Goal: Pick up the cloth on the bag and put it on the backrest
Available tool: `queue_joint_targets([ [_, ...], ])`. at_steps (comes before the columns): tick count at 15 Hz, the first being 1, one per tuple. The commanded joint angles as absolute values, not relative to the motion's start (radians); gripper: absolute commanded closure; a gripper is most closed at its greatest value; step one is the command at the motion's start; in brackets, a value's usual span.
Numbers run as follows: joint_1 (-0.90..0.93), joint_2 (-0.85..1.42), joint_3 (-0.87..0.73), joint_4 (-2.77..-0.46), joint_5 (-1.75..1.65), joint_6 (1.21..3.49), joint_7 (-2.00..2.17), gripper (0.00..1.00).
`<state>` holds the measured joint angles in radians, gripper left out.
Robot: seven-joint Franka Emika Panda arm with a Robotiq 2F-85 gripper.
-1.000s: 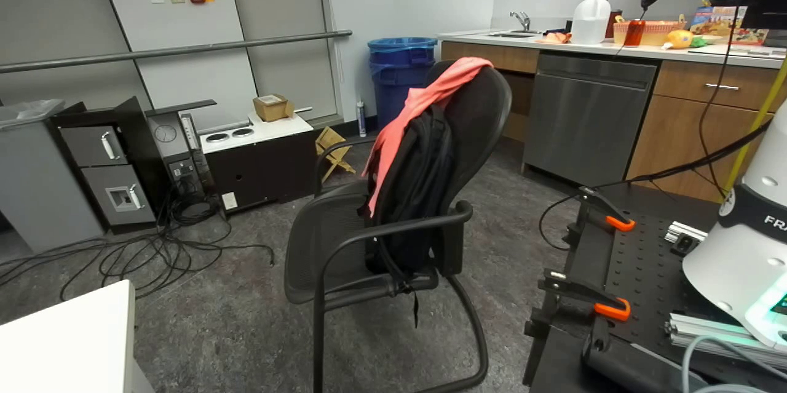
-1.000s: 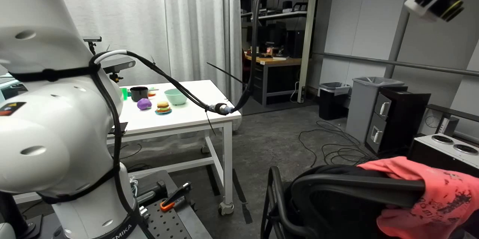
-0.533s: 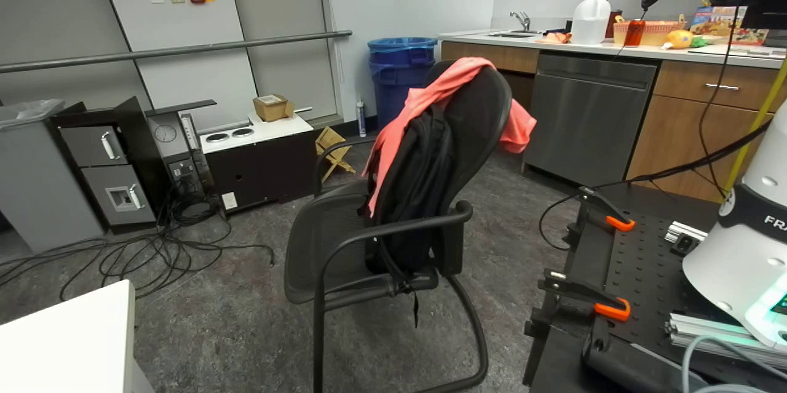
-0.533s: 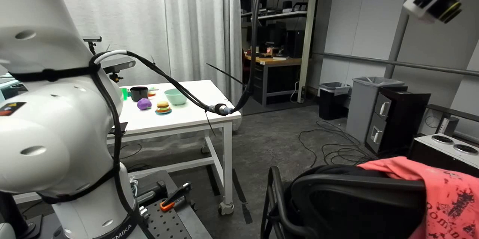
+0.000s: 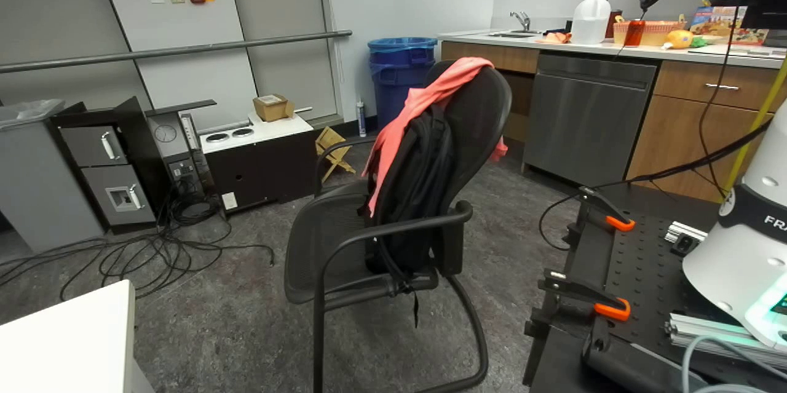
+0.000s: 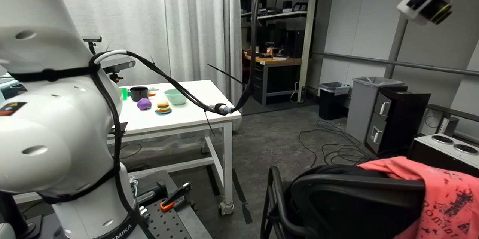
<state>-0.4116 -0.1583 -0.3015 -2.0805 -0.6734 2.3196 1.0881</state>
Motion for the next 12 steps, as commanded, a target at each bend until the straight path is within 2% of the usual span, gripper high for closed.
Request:
queue_joint_targets([
  [1,-0.391,-0.179,-0.298,-2.105,-0.649,2.351,1.04,0.0],
  [12,-0.335,-0.176,-0.262,-2.129,-0.462,2.395,0.866,0.0],
])
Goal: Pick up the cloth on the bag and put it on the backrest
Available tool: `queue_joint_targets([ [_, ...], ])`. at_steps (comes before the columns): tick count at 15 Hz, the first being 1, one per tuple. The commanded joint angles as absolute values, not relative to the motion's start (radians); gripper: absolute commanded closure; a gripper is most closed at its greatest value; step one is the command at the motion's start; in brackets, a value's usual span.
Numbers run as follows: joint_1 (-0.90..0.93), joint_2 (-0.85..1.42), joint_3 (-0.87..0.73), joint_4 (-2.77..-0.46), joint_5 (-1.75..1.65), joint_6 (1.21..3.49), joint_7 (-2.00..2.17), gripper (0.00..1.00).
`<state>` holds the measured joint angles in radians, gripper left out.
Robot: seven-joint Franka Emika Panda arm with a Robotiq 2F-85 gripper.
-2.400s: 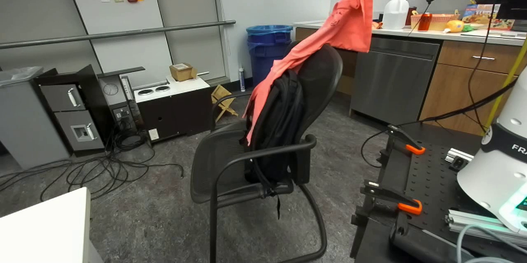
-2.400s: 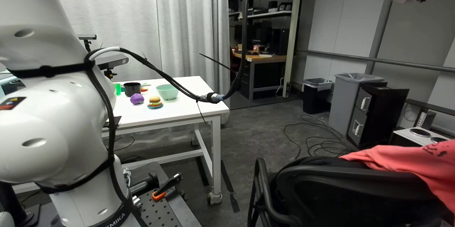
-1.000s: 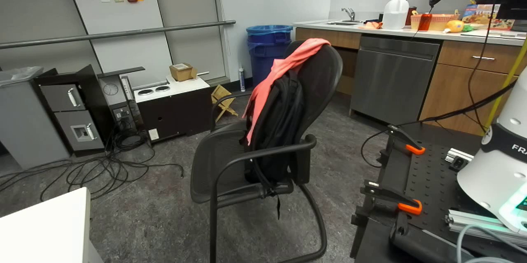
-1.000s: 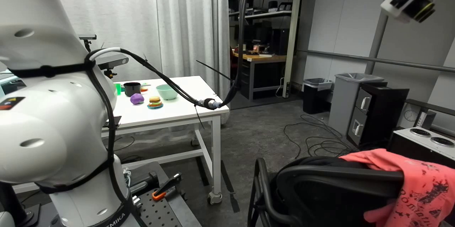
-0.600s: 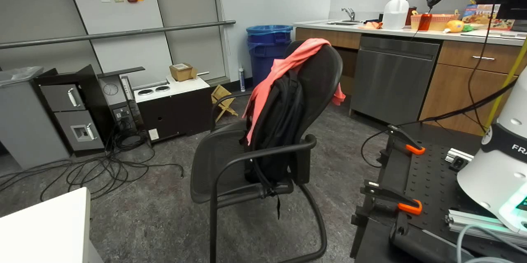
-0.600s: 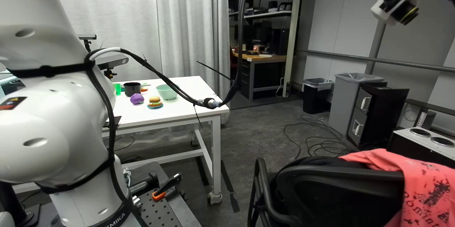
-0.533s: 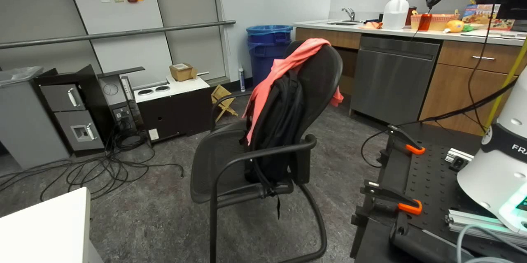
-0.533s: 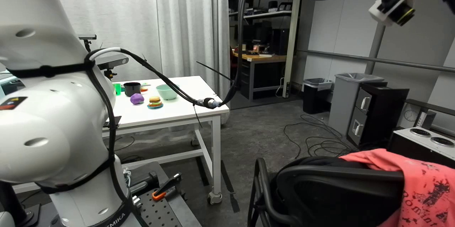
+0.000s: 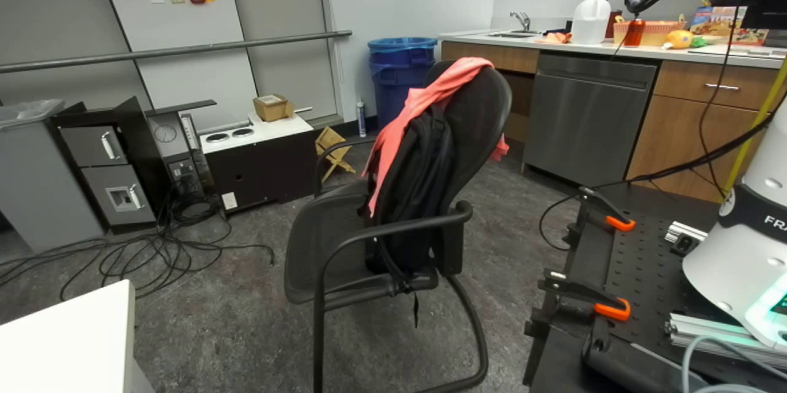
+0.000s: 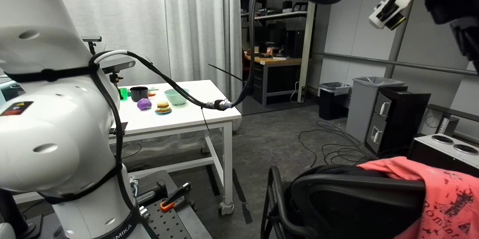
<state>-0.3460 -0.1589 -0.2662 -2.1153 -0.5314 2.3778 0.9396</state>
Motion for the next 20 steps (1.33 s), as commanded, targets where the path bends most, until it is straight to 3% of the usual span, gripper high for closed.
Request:
queue_joint_targets([
  [1,-0.332,-0.178,-0.259,-2.128,-0.443,2.393,0.845,0.0],
  [20,-0.317,-0.235,-0.215,-2.129,-0.286,2.362,0.535,0.0],
])
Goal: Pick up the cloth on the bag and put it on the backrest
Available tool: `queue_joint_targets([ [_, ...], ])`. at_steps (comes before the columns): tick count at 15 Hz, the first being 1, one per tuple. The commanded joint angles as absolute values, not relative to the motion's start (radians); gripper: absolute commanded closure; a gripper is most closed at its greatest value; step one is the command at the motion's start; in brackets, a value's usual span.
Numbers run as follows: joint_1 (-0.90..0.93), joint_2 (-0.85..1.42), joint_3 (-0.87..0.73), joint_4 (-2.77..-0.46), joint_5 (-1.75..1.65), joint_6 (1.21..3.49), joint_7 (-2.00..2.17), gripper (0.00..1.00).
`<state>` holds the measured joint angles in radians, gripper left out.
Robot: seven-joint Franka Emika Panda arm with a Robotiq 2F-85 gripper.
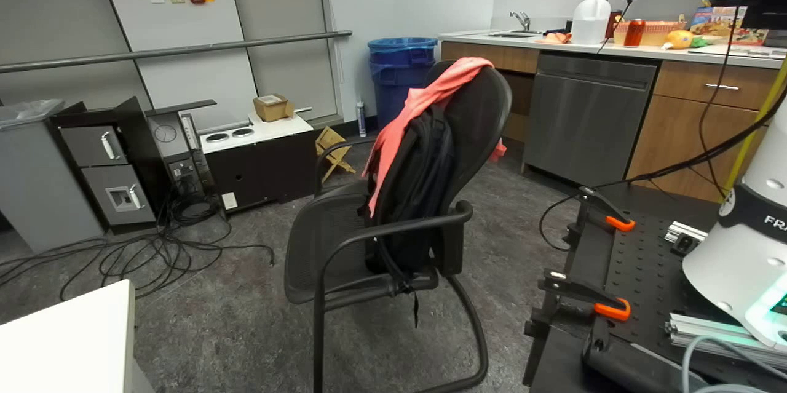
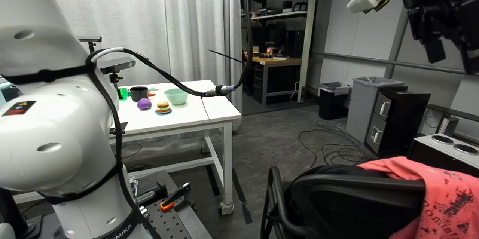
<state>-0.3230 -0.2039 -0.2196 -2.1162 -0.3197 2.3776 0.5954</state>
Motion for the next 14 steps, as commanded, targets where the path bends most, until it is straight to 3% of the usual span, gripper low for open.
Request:
queue_joint_targets([
  [1,-0.332,-0.205,-0.21,-2.112,-0.314,2.374,0.58,0.0],
  [14,-0.331,-0.209,-0.208,-2.113,-0.313,2.373,0.564,0.0],
])
